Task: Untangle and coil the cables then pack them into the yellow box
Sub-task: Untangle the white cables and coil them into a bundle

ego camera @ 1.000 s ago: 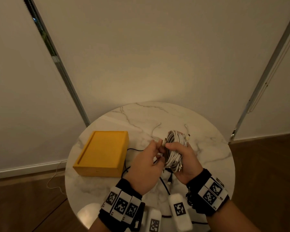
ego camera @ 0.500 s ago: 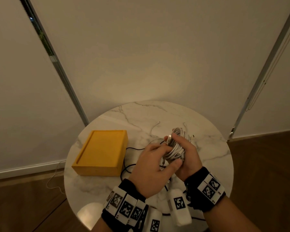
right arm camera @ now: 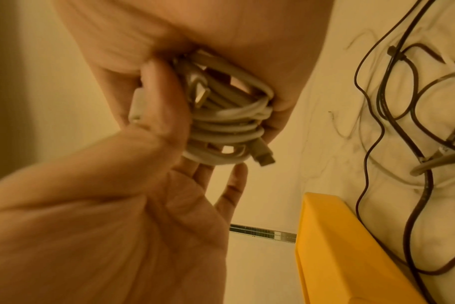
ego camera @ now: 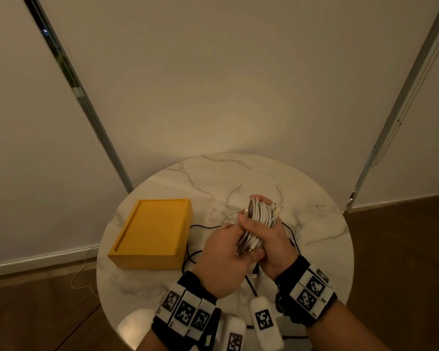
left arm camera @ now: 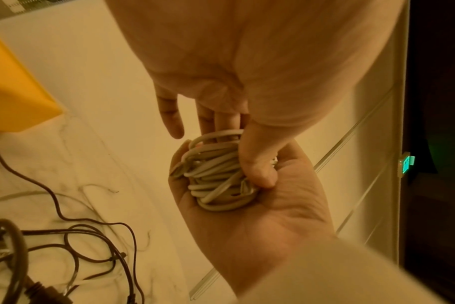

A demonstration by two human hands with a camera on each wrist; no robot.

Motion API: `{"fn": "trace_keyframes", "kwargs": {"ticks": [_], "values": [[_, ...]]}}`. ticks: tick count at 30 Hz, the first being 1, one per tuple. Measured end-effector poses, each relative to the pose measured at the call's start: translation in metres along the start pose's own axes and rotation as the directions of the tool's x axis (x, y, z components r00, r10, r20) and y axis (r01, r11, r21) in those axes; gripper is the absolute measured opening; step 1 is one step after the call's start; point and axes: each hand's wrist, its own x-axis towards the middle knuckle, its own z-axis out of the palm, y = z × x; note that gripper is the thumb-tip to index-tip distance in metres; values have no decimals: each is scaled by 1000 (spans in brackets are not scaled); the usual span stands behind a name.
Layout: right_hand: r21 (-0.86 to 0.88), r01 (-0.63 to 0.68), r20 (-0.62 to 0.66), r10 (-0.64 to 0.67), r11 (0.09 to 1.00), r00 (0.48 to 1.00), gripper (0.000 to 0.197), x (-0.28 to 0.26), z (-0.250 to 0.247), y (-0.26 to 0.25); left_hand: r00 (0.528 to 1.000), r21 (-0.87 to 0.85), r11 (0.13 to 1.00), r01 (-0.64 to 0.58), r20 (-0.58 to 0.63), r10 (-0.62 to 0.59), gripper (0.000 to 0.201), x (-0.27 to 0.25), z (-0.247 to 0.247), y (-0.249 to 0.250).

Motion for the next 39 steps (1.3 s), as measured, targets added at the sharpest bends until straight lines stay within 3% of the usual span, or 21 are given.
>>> {"fn": "trace_keyframes", "kwargs": {"ticks": [3,7,13,17,21,24,26,28,31,36,39], "values": [[-72,-8,-14,7,997,1000,68,2,0,1,1000,-13,1000,-16,15,17,46,1,-2,-4],[-107,-37,-57,31,994,998,60,3,-1,2,999,-4,1000,-25,30,25,48,2,1,-12],[-64,-53,-149,43,997,988,59,8,-10,6,999,-83,996,11,51,-6,29,2,7,-17],[-33,-110,-213,100,993,972,29,12,-25,2,997,-137,990,37,73,-27,36,2,4,-22],[97,-173,-180,188,980,965,8,12,-35,-12,994,-153,985,81,-63,-91,20,4,-9,-35],[217,-161,-206,206,963,957,13,16,-44,-25,967,-105,987,124,-210,-144,11,6,-21,-51],[291,-141,-242,216,946,946,23,19,-57,-31,950,-89,981,172,-248,-190,9,6,-26,-61],[316,-126,-268,216,940,939,20,21,-66,-36,939,-94,973,212,-255,-230,8,7,-28,-69],[314,-94,-289,190,945,938,26,20,-73,-41,943,-80,964,252,-204,-264,8,8,-23,-73],[312,-105,-238,185,944,954,13,19,-76,-39,948,109,942,318,-59,-313,8,18,-4,-75],[316,-65,-197,132,947,971,59,24,-85,-35,942,269,911,311,42,-334,12,31,8,-71]]}}
